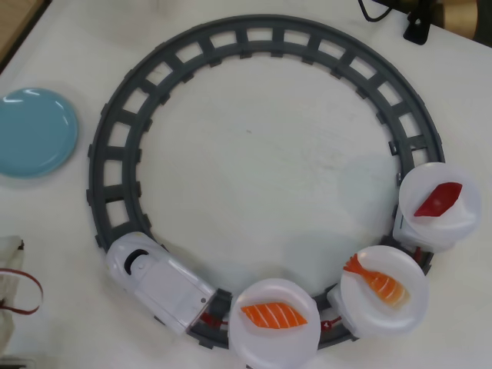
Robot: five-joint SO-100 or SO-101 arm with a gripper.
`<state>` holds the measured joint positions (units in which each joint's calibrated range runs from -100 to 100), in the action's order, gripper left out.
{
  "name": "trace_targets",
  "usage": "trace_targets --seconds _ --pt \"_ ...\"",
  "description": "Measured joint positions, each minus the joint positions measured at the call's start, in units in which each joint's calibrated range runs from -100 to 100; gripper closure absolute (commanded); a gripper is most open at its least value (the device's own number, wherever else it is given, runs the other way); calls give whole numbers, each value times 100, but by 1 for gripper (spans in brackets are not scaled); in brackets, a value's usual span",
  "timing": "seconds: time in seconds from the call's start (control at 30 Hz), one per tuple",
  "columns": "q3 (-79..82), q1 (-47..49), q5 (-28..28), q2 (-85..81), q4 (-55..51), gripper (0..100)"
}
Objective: Pick up the sushi from the Shinkansen and put it on the blue dish
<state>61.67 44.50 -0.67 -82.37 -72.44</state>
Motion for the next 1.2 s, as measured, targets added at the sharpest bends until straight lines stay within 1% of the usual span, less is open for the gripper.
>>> trace_targets --seconds 0.17,0.37,0.53,0.63,0.8,0.97,1.2 --pt "-741 -335 5 1122 0 97" --pt "-1665 -384 269 2278 0 97" --pt "-2608 -834 285 3391 -76 97" --pt "-3358 -1071 285 4150 -445 97" --pt "-4950 -1063 285 5365 -1378 97" --pt "-6349 -1120 285 6208 -2134 97" --pt "-6981 -1087 285 6841 -2563 97"
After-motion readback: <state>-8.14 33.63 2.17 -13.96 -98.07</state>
